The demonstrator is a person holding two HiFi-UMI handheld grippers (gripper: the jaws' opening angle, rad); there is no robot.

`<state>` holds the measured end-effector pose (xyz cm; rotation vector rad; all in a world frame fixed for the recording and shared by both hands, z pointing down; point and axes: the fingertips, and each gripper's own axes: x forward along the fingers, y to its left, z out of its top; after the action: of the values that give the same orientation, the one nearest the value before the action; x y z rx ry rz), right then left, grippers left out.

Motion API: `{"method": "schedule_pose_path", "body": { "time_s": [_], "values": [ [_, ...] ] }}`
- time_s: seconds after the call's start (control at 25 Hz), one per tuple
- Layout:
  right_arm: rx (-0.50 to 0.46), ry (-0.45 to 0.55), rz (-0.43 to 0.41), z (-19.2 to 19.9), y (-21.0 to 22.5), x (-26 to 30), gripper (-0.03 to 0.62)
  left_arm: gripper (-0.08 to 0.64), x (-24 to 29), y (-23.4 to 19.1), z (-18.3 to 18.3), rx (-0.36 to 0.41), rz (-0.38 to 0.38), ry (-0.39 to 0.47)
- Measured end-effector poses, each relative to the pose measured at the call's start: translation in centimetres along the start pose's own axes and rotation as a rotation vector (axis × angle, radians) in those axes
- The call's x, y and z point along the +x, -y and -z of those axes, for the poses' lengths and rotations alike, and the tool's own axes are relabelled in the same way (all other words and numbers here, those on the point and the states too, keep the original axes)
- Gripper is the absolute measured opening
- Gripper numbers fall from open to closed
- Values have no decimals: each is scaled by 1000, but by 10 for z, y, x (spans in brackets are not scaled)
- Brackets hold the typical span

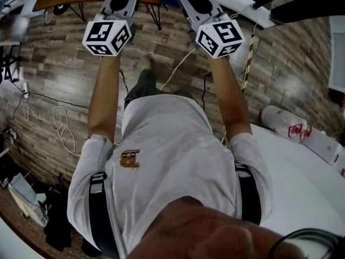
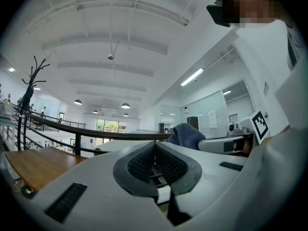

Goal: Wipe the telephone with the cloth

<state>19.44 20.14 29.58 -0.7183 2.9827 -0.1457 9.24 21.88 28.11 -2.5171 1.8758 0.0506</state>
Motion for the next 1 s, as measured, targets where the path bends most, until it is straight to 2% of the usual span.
{"method": "schedule_pose_path", "body": {
  "time_s": [0.28, 0.64, 1.0],
  "values": [
    [1, -10, 15, 3, 34, 58, 71, 18, 45, -52, 4, 0, 10, -1],
    [0, -20, 61, 0, 70, 168, 71, 18, 107, -158, 2, -4, 50, -10],
    [-1, -51, 129, 16, 100, 276, 71, 18, 156, -266, 13, -19, 104, -17]
  ]
}}
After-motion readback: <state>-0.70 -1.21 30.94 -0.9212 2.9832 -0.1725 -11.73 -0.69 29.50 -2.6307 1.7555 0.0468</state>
